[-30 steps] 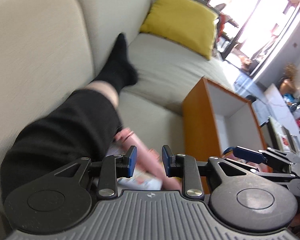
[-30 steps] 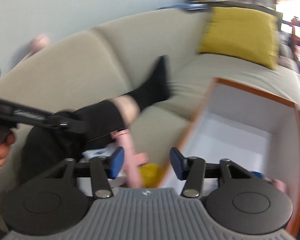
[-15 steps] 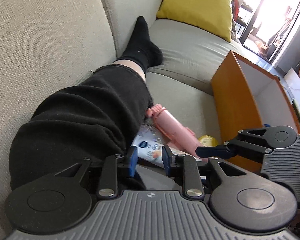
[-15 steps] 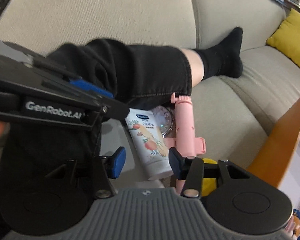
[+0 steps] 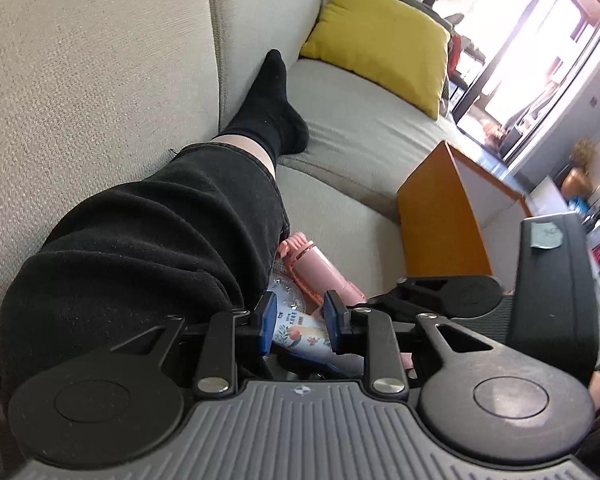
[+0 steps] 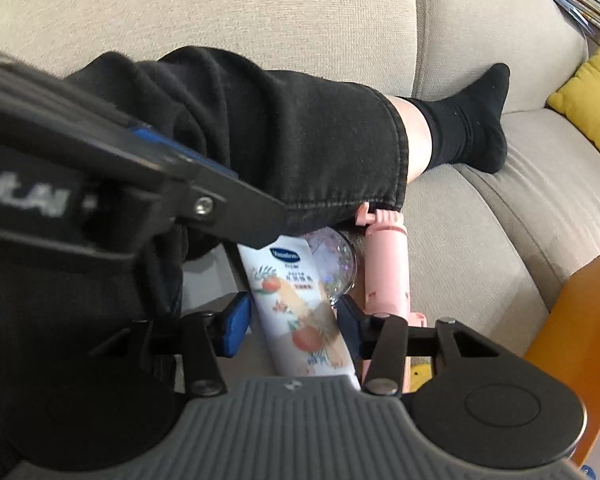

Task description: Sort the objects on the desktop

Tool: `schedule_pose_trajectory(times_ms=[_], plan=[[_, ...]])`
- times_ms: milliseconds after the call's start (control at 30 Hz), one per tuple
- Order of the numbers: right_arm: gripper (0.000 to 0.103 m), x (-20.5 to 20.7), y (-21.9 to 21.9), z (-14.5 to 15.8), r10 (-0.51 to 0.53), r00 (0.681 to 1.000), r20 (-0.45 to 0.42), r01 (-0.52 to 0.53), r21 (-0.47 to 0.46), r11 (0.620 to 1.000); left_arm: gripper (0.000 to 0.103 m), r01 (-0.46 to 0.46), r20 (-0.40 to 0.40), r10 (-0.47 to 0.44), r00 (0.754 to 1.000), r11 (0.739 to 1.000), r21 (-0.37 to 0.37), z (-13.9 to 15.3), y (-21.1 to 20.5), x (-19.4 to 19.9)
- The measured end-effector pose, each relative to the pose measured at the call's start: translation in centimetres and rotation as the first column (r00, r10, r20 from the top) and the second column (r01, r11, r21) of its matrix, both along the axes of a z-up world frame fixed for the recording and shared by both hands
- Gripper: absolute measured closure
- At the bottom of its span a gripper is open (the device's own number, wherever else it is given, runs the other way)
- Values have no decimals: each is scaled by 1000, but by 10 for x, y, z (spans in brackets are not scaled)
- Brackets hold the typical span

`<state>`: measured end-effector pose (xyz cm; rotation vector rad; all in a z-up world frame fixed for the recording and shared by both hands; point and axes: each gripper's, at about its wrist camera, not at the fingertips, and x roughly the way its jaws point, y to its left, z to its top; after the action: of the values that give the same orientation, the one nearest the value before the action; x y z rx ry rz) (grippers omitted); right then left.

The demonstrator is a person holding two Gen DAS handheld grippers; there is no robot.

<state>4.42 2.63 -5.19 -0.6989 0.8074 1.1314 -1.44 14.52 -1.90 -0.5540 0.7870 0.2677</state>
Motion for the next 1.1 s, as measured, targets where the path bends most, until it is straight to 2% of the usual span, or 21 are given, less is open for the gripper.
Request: schedule_pose_trajectory(times_ms=[100, 167, 233, 300, 433, 600, 733, 867, 1000, 1067, 1100], plan=[[56, 2, 2, 1, -10, 1000, -18, 10, -3, 1000, 73, -9, 11, 9, 1000, 1000, -18, 2, 2, 0], [60, 2, 0, 3, -22, 1000, -17, 22, -2, 1000, 73, -13, 15, 14, 1000, 1000, -15, 3, 2, 1], [76, 2, -5, 10, -31, 999, -8, 31, 14, 999, 73, -24, 20, 24, 1000, 1000, -9, 6, 2, 0], [82, 6, -13, 19, -65, 998, 0, 65, 26, 998, 73, -38, 31, 38, 999, 999, -12, 9, 5, -2], [84, 23, -29, 29, -119, 990, -73, 123, 54, 991, 73, -55, 44, 55, 998, 998, -11, 13, 7, -5], [85, 42, -44, 44, -173, 970, -168, 195, 122, 973, 73, -33, 32, 33, 999, 999, -10, 12, 4, -1], [85, 50, -53, 58, -193, 962, -193, 226, 168, 960, 73, -21, 27, 21, 999, 1000, 2, 12, 2, 3], [85, 50, -55, 50, -192, 957, -218, 222, 118, 968, 73, 5, -2, -5, 1000, 1000, 25, 9, -3, 7], [84, 45, -67, 43, -190, 957, -220, 212, 80, 974, 73, 82, -50, -78, 996, 994, 76, 5, -16, 11], [84, 44, -70, 39, -191, 953, -236, 208, 48, 977, 73, 147, -97, -134, 986, 979, 139, 2, -26, 18], [84, 43, -72, 36, -195, 950, -243, 209, 32, 977, 73, 191, -129, -168, 977, 963, 189, 1, -34, 22]])
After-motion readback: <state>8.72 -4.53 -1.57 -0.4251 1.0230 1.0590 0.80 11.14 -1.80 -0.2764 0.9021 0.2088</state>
